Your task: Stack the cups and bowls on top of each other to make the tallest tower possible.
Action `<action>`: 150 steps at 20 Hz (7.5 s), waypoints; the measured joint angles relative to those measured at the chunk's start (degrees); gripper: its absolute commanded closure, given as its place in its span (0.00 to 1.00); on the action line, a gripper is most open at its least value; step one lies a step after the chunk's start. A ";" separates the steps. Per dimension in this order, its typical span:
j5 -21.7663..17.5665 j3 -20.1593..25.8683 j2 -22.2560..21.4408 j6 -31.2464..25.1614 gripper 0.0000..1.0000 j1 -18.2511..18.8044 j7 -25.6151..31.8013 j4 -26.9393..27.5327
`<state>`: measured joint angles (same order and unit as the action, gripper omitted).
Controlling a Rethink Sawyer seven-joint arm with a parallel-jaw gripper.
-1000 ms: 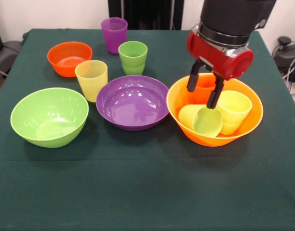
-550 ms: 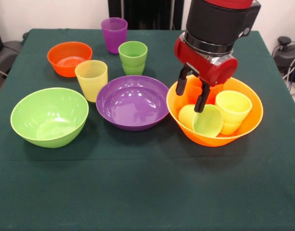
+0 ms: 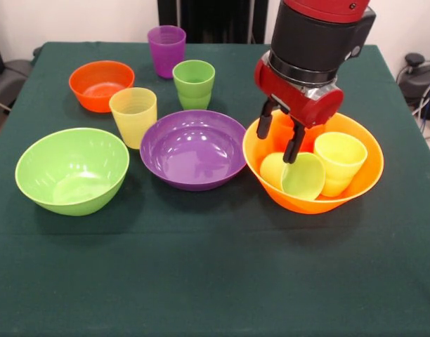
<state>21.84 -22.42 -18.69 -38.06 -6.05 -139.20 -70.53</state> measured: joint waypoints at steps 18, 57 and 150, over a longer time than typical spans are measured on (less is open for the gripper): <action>-0.17 2.07 0.09 0.01 0.00 0.01 0.00 -0.07; -0.15 2.07 2.90 2.12 0.00 0.01 0.00 -0.06; -9.98 -1.07 3.64 -17.22 0.00 0.03 0.00 5.55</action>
<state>11.86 -23.50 -15.05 -55.28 -6.02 -139.20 -64.98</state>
